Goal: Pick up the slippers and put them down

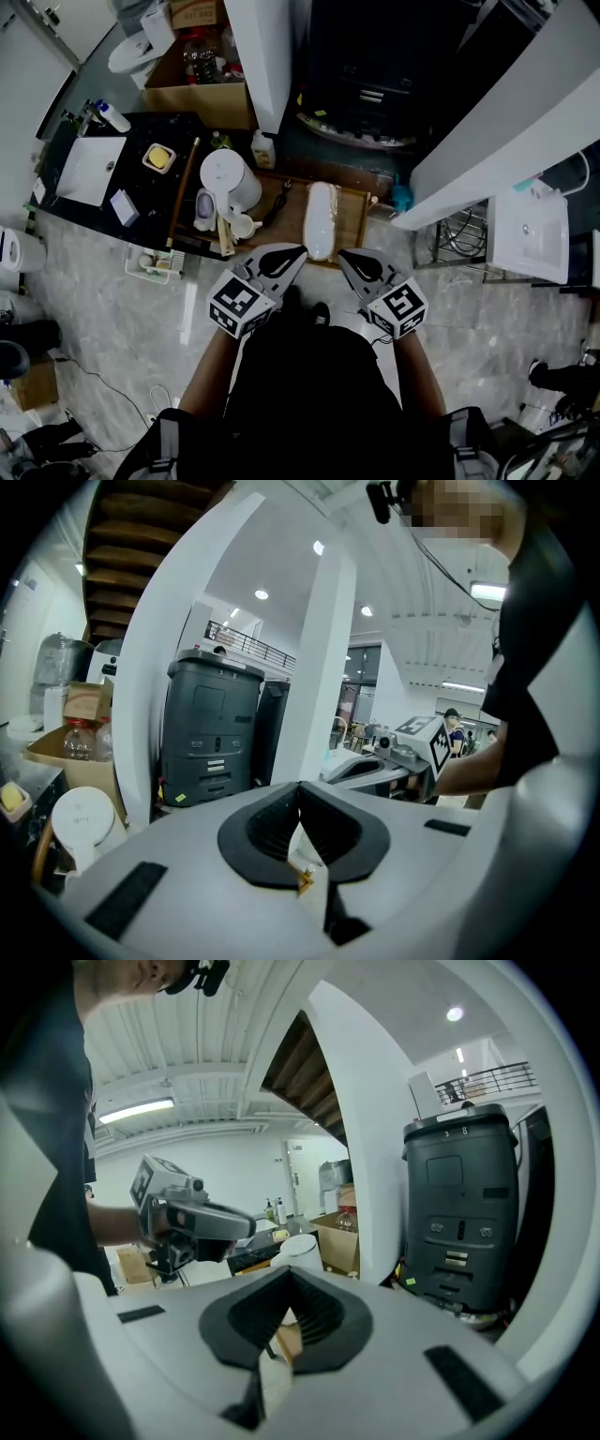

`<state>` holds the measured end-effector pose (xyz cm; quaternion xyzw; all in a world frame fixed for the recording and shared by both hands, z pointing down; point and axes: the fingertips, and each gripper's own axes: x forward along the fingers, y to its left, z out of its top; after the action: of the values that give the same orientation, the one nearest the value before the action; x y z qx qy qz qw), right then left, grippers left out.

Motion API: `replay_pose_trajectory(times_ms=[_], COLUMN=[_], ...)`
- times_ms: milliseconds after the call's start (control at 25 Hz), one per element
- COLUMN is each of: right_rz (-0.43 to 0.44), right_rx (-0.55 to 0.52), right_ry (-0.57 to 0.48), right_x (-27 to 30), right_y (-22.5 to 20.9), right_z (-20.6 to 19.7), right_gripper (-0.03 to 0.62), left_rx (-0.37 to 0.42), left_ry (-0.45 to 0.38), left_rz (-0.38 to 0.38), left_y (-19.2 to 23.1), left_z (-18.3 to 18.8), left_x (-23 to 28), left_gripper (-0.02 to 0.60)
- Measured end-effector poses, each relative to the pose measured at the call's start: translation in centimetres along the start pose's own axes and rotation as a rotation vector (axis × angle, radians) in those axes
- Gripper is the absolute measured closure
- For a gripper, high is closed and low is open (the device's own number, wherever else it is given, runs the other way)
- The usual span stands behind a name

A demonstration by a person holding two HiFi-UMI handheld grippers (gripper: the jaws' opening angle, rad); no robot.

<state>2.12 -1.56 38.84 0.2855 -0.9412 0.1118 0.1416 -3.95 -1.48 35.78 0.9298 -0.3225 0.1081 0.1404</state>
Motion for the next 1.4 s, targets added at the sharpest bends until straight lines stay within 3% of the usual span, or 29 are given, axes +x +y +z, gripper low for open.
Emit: replay_pose_trajectory(times_ms=[600,920,1400], right_rz=[-0.150,-0.139,-0.048], right_rx=[0.058,0.092,0.141], right_ry=[0.056,0.089,0.178], right_x=[1.5,1.1,2.9], right_y=[-1.6,-2.7,-3.7], right_z=[-1.8,-3.4,-8.3], right_gripper=[0.586,0.586,0.586], left_rx=[-0.013,-0.048,-0.168], left_ry=[0.081,0.120,0.155], left_rz=[-0.158,-0.171,-0.115], left_y=[2.9,2.5,3.9], left_z=[-2.5,-3.6,-7.9], left_x=[1.3,3.1,5.5], left_gripper=[0.569,0.569,0.569])
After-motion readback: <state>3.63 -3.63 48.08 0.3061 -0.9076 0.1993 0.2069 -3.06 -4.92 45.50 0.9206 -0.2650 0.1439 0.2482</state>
